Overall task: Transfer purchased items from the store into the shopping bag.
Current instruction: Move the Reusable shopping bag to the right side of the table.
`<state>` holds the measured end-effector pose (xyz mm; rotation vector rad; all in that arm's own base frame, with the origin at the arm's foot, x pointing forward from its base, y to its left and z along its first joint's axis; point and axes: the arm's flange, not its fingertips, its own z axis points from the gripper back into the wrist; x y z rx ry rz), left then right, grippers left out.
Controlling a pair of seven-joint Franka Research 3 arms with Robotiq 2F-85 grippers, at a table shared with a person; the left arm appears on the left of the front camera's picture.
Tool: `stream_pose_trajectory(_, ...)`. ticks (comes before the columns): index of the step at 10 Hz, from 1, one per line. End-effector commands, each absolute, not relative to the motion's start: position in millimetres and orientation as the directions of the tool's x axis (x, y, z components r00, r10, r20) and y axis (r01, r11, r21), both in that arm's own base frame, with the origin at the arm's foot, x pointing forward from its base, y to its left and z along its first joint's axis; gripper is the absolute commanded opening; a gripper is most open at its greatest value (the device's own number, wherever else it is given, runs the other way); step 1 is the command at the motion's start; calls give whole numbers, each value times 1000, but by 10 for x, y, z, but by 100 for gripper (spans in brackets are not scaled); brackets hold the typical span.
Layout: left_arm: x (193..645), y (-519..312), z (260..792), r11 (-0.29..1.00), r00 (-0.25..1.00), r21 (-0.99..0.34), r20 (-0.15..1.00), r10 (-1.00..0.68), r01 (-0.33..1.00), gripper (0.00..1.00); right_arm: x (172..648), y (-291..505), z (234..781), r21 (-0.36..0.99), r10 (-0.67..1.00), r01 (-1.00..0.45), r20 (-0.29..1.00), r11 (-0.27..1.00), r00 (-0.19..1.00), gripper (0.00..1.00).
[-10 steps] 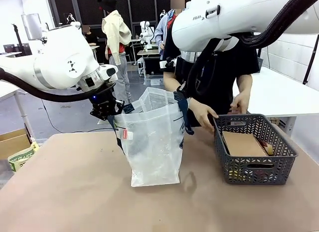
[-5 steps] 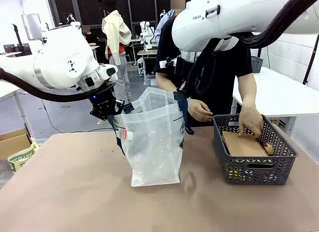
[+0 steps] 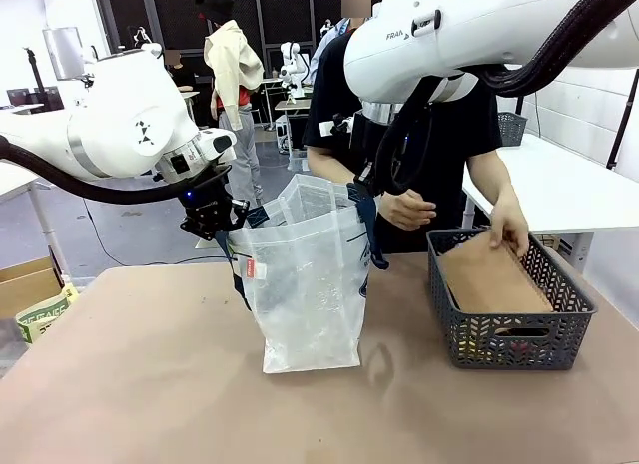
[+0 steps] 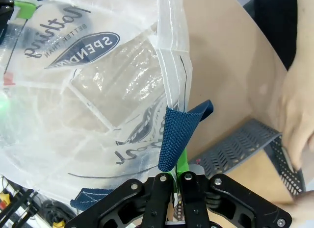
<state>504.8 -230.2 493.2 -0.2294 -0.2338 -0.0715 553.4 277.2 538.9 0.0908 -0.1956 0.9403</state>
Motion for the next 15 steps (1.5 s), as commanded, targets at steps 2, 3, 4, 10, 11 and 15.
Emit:
stream_pose_trajectory(2,5034,-2300,4952,972,970,-213,237,-47,99,0,5534,2769,5382,-6,791,-807,205,590,577,0)
stream_pose_trajectory(3,5034,-2300,4952,972,970,-213,237,-47,99,0,5534,2769,5382,-6,791,-807,205,590,577,0)
stream_pose_trajectory(4,5034,-2300,4952,972,970,-213,237,-47,99,0,5534,2769,5382,-6,791,-807,205,590,577,0)
stream_pose_trajectory(10,5034,-2300,4952,972,970,-213,237,-47,99,0,5534,2769,5382,-6,791,-807,205,590,577,0)
stream_pose_trajectory(11,5034,-2300,4952,972,970,-213,237,-47,99,0,5534,2769,5382,-6,791,-807,205,590,577,0)
stream_pose_trajectory(15,5034,-2300,4952,972,970,-213,237,-47,99,0,5534,2769,5382,-6,791,-807,205,590,577,0)
